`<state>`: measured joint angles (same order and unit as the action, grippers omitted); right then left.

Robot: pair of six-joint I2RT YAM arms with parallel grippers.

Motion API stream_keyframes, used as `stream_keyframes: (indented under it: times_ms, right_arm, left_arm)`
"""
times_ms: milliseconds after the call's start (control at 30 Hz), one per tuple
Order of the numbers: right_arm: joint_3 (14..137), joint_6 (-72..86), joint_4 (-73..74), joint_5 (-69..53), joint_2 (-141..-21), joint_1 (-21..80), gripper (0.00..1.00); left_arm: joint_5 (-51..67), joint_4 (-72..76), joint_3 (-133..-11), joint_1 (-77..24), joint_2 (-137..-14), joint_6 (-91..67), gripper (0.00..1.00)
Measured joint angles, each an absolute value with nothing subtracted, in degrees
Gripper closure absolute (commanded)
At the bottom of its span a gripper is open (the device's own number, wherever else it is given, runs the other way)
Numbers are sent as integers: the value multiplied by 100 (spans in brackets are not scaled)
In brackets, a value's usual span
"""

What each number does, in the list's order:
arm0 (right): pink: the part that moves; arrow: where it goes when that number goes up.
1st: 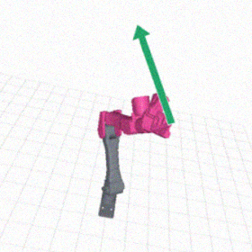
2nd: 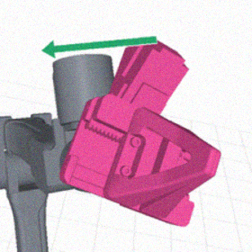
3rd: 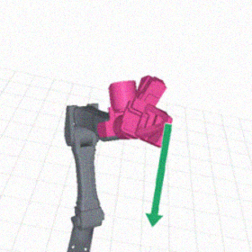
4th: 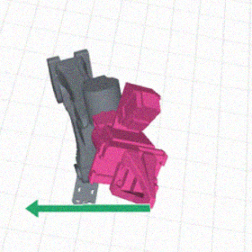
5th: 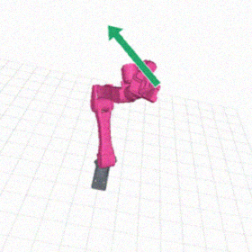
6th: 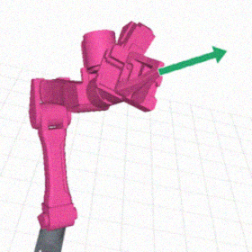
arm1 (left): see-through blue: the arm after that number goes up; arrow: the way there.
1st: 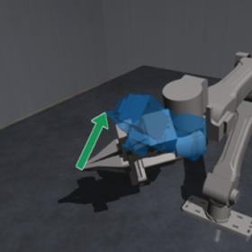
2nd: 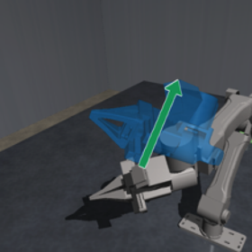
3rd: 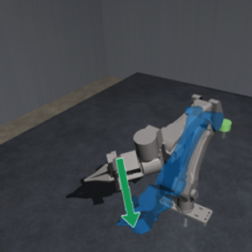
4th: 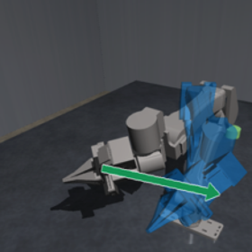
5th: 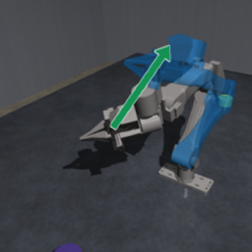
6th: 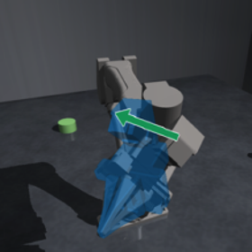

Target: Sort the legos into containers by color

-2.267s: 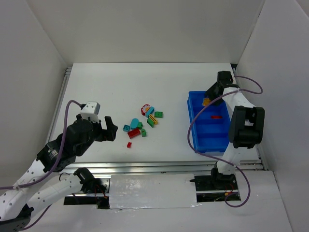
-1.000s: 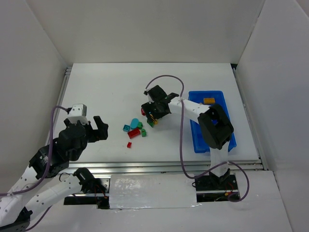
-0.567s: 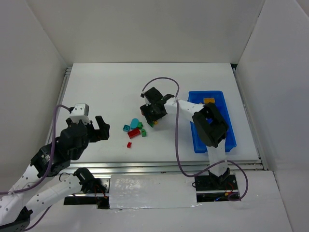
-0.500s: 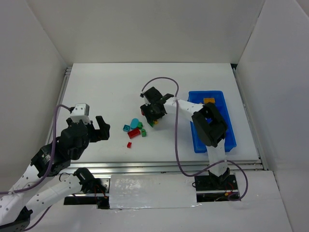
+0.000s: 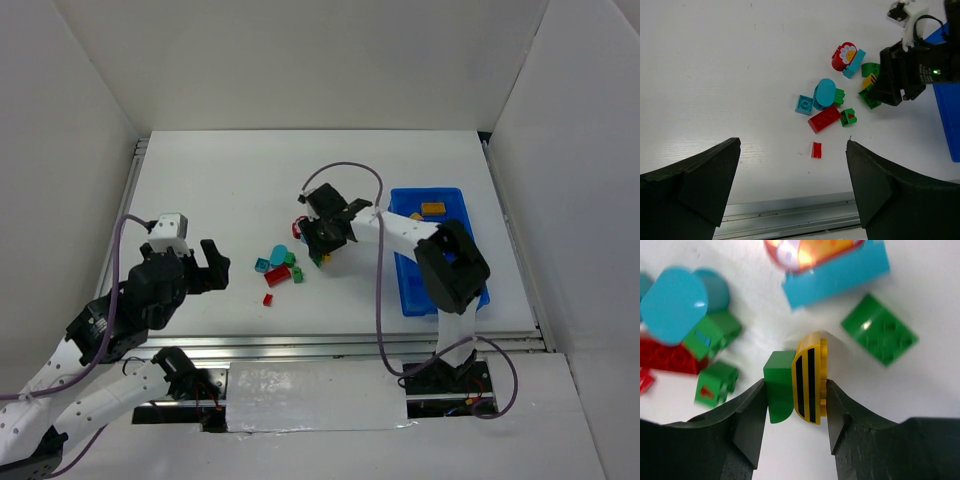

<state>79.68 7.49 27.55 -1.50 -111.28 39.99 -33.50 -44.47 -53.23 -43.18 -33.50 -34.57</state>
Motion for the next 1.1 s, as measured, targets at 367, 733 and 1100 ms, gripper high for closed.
stream_keyframes:
  times_ms: [367,733,1100]
  right_arm:
    - [5339,937,1358,-1013,-7026,5026,100]
    - [4556,1258,1160,-921,-5448,5426,100]
    - [4556,1444,1118,-521,-5349,5494,100]
  left_arm:
    - [-1726,-2692,-4182,-4320,-3404,-5188,1]
    - [548,3,-3715,-4447,-4936,-6075,6]
    - [985,882,-3621,-4630,-5345,-6346,30]
